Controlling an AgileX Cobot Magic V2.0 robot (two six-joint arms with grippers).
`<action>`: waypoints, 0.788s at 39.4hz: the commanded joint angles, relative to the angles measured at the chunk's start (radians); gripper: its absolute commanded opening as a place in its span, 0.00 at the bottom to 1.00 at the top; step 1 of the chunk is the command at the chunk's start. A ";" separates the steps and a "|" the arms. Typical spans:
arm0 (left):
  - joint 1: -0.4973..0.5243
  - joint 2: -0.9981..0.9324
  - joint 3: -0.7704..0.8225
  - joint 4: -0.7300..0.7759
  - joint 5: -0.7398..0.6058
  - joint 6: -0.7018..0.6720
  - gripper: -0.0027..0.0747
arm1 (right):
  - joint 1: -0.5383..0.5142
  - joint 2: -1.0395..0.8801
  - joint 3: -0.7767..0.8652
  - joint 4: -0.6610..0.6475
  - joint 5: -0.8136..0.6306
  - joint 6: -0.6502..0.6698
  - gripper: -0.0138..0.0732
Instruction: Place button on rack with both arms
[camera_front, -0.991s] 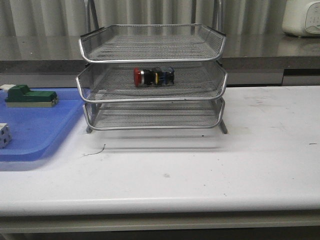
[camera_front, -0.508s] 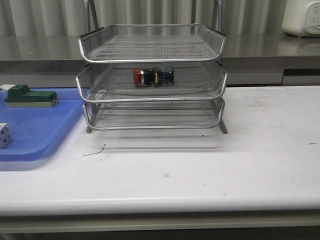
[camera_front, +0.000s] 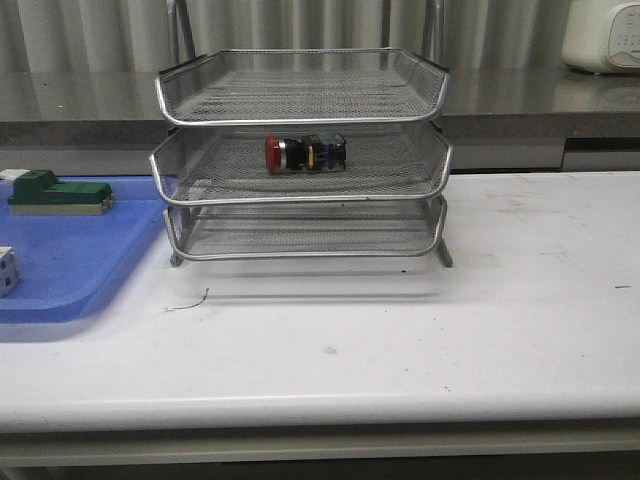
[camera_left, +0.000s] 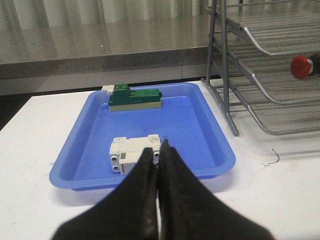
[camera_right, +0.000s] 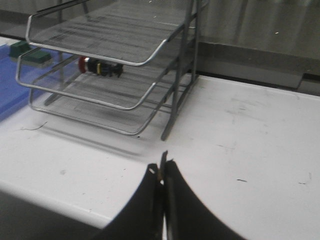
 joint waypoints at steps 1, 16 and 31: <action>0.003 -0.021 0.009 -0.001 -0.088 -0.013 0.01 | -0.066 -0.040 0.044 0.001 -0.157 -0.011 0.03; 0.003 -0.021 0.009 -0.001 -0.088 -0.013 0.01 | -0.305 -0.258 0.253 0.082 -0.169 -0.011 0.03; 0.003 -0.021 0.009 -0.001 -0.088 -0.013 0.01 | -0.317 -0.257 0.253 0.078 -0.167 -0.011 0.03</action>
